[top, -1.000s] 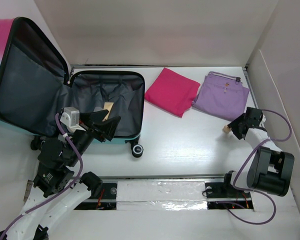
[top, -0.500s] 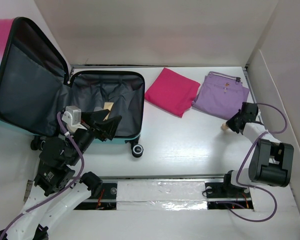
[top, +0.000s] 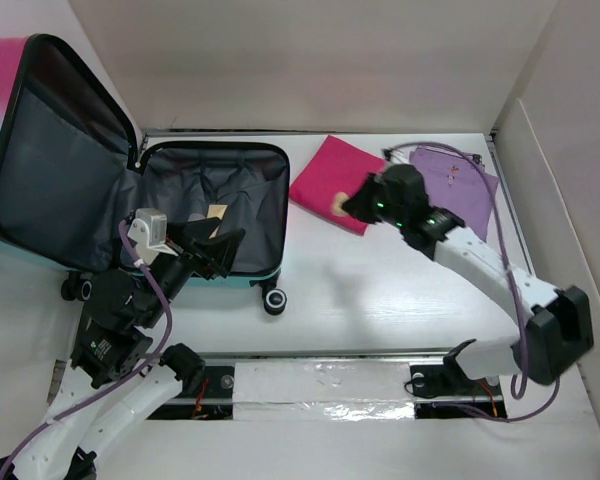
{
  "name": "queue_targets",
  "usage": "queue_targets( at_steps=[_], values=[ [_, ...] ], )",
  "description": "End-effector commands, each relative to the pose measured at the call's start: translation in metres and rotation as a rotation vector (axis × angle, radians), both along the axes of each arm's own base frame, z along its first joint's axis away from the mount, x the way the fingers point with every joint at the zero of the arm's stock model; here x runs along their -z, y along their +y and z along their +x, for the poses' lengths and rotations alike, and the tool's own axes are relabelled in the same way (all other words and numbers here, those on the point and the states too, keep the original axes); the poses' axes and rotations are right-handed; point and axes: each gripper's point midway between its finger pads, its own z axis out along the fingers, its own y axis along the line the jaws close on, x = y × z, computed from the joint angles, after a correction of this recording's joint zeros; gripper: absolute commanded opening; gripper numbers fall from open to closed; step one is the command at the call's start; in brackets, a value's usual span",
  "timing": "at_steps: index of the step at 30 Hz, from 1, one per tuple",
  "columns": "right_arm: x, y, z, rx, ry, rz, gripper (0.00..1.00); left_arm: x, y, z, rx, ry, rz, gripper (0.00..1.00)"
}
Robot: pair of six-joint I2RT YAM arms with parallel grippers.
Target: Pack the luggage
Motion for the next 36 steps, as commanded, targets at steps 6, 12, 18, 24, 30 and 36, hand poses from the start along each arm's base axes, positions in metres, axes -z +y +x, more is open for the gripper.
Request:
queue_targets(
  at_steps=[6,12,18,24,30,36],
  values=[
    [-0.129,0.197,0.001,-0.400,-0.234,0.189,0.55,-0.002,0.005,0.011,-0.060,-0.005,-0.011,0.60],
    [-0.085,0.127,0.033,-0.193,-0.198,0.102,0.72,-0.005,0.011,0.010,-0.082,-0.006,-0.031,0.55],
    [-0.017,-0.022,0.040,0.149,-0.126,-0.062,0.00,0.000,0.009,0.015,-0.090,0.015,-0.025,0.24],
    [0.005,-0.131,0.030,0.434,-0.153,-0.181,0.00,0.022,-0.001,0.036,-0.116,0.096,0.032,0.00],
    [0.052,-0.207,0.053,0.545,0.005,-0.095,0.00,0.052,-0.019,0.057,-0.106,0.187,0.121,0.00],
    [0.055,-0.156,0.060,0.354,-0.048,-0.010,0.03,0.084,-0.042,0.081,-0.087,0.301,0.199,0.00]
  ],
)
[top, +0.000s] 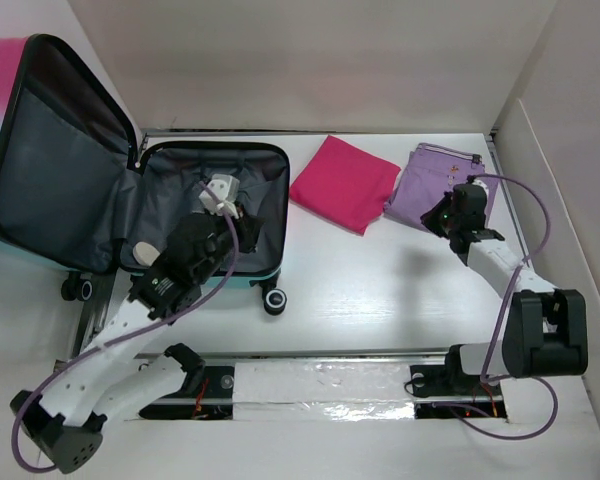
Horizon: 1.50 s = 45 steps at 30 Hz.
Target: Pack the luggage
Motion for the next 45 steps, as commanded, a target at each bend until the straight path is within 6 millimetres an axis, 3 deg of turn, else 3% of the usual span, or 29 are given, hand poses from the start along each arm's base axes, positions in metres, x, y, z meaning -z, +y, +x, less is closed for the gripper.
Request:
queue_targets(
  at_steps=[1,4,6,7,8,9,12,13,14,16,19,21,22,23,25,26,29,37,41,45],
  values=[
    [-0.038,0.038,0.013,-0.142,-0.161,0.045,0.03,-0.006,-0.016,0.011,0.022,0.030,-0.030,0.00],
    [-0.050,0.047,0.009,-0.174,-0.198,0.034,0.03,-0.021,-0.048,0.011,0.079,0.053,-0.113,0.00],
    [-0.065,0.050,0.004,-0.192,-0.241,0.023,0.03,-0.034,-0.057,0.030,0.005,0.048,-0.138,0.00],
    [-0.069,0.049,0.002,-0.191,-0.249,0.018,0.03,-0.021,-0.071,0.041,-0.015,0.105,-0.148,0.00],
    [-0.072,0.048,0.000,-0.187,-0.258,0.012,0.03,-0.032,-0.079,0.049,-0.024,0.107,-0.182,0.00],
    [-0.083,0.047,-0.004,-0.186,-0.290,0.011,0.03,-0.030,-0.087,0.055,-0.026,0.127,-0.205,0.00],
    [-0.086,0.046,-0.015,-0.180,-0.319,0.020,0.05,-0.002,-0.120,0.082,-0.048,0.228,-0.282,0.00],
    [-0.090,0.046,-0.021,-0.179,-0.346,0.022,0.06,0.017,-0.138,0.090,-0.046,0.267,-0.283,0.00],
    [-0.092,0.046,-0.023,-0.182,-0.360,0.023,0.06,0.018,-0.149,0.093,-0.071,0.283,-0.322,0.00],
    [-0.103,0.046,-0.030,-0.189,-0.397,0.033,0.08,0.032,-0.160,0.109,-0.153,0.280,-0.356,0.00],
    [-0.115,0.045,-0.039,-0.191,-0.415,0.034,0.12,0.045,-0.176,0.118,-0.227,0.316,-0.442,0.00],
    [-0.127,0.044,-0.047,-0.183,-0.457,0.032,0.18,0.062,-0.178,0.132,-0.332,0.319,-0.431,0.00],
    [-0.131,0.041,-0.048,-0.175,-0.470,0.031,0.27,0.070,-0.181,0.135,-0.375,0.341,-0.449,0.00],
    [-0.136,0.042,-0.052,-0.187,-0.489,0.035,0.32,0.088,-0.178,0.143,-0.448,0.360,-0.410,0.05],
    [-0.139,0.039,-0.054,-0.191,-0.500,0.039,0.41,0.106,-0.178,0.148,-0.513,0.395,-0.428,0.27],
    [-0.140,0.043,-0.057,-0.215,-0.502,0.049,0.43,0.118,-0.176,0.152,-0.559,0.397,-0.421,0.50],
    [-0.147,0.041,-0.062,-0.221,-0.525,0.056,0.45,0.148,-0.176,0.155,-0.632,0.454,-0.399,0.70],
    [-0.155,0.042,-0.070,-0.257,-0.553,0.068,0.45,0.187,-0.159,0.163,-0.789,0.550,-0.342,0.71],
    [-0.157,0.045,-0.071,-0.278,-0.559,0.077,0.45,0.210,-0.145,0.160,-0.886,0.590,-0.328,0.65],
    [-0.157,0.048,-0.073,-0.298,-0.555,0.086,0.45,0.217,-0.141,0.169,-0.929,0.605,-0.337,0.67]
  ],
)
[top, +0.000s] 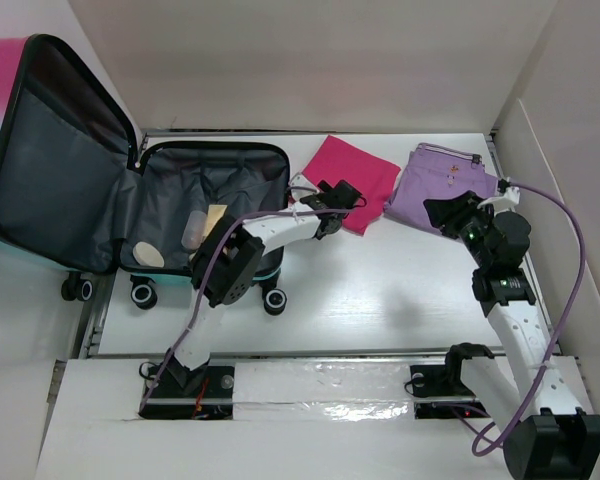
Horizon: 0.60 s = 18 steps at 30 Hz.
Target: Pack the luggage
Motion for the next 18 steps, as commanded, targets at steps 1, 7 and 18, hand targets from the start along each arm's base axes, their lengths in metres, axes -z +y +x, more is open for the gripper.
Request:
queue_targets(
  at_steps=[1,7,18],
  values=[
    [-0.013,0.006,-0.004,-0.040,-0.050,0.002,0.45,-0.006,0.024,0.010,-0.163,0.000,0.002,0.68],
    [-0.015,0.009,-0.005,-0.060,-0.057,-0.002,0.44,0.008,0.025,0.024,-0.167,0.050,0.035,0.68],
    [-0.019,0.008,-0.008,-0.055,-0.067,-0.004,0.44,0.050,0.026,0.027,-0.162,0.121,0.061,0.61]
  ],
)
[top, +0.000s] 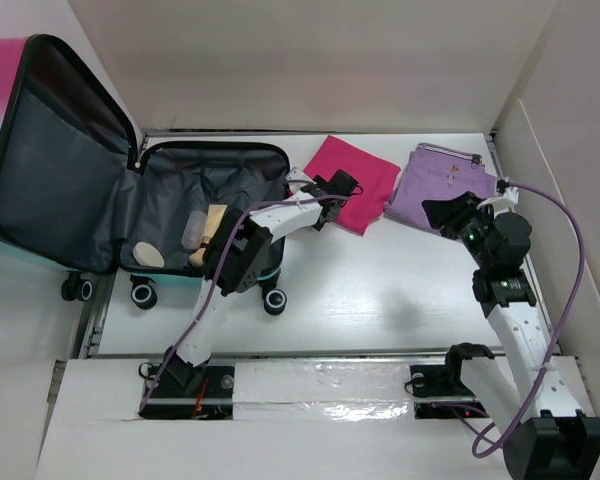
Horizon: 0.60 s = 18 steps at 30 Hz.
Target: Pack the luggage
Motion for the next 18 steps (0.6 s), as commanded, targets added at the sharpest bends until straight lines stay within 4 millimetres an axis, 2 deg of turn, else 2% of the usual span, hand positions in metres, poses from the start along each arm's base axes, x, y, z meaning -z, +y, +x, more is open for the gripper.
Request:
queue_targets(
  at_steps=[1,2,3,7,9,12,13,16,18],
  values=[
    [-0.018,0.001,-0.005,-0.014,-0.064,-0.007,0.44,0.026,0.017,-0.009,-0.077,0.059,0.056,0.60],
    [-0.018,0.001,-0.006,-0.014,-0.065,-0.007,0.44,0.031,0.013,-0.007,-0.070,0.055,0.047,0.59],
    [-0.021,0.002,-0.007,-0.017,-0.077,-0.007,0.44,0.034,0.009,-0.002,-0.056,0.045,0.043,0.51],
    [-0.019,0.003,-0.007,-0.025,-0.073,-0.006,0.43,0.032,0.005,0.006,-0.037,0.023,0.057,0.48],
    [-0.019,0.005,-0.008,-0.040,-0.073,-0.006,0.42,0.032,0.003,0.008,-0.017,0.008,0.062,0.44],
    [-0.019,0.009,-0.009,-0.061,-0.074,-0.004,0.36,0.029,0.000,0.013,0.019,-0.025,0.062,0.39],
    [-0.018,0.010,-0.009,-0.068,-0.071,-0.002,0.29,0.027,0.002,0.017,0.027,-0.035,0.062,0.37],
    [-0.019,0.014,-0.010,-0.093,-0.074,0.003,0.25,0.019,-0.003,0.027,0.099,-0.087,0.052,0.26],
    [-0.018,0.014,-0.010,-0.092,-0.074,0.003,0.24,0.006,-0.010,0.034,0.131,-0.144,0.035,0.16]
  ],
)
